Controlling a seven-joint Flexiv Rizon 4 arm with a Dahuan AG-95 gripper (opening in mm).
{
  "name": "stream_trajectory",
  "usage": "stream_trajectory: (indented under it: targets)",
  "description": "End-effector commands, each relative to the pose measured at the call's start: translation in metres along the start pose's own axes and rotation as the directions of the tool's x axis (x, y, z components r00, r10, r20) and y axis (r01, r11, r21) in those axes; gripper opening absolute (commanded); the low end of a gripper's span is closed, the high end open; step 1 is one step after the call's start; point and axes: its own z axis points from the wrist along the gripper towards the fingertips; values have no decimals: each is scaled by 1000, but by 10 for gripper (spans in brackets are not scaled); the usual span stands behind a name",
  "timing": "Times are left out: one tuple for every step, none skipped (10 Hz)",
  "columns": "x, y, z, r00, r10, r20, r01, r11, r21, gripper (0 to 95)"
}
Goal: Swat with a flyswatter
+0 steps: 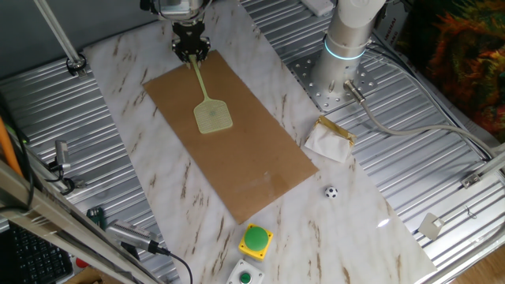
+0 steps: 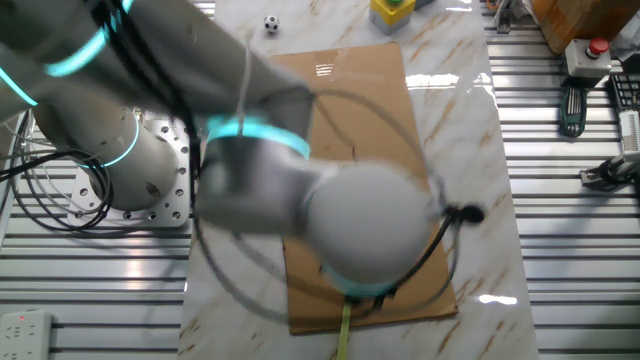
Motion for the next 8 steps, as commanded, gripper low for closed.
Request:
stream_trajectory:
  targets:
    - [-108,-8,-63,705,709,15,-709,704,45,190]
    - [-108,-8,-63,704,710,18,-711,703,41,190]
    - [-108,-8,-63,703,711,18,-711,702,40,190]
    - [-108,-8,-63,703,711,17,-711,702,40,190]
    - [-109,-8,-63,703,711,17,-711,702,39,190]
    - [-109,-8,-63,703,711,18,-711,702,39,190]
    - [-109,-8,-63,702,712,19,-712,701,36,190]
    - [-109,-8,-63,701,713,20,-713,700,35,190]
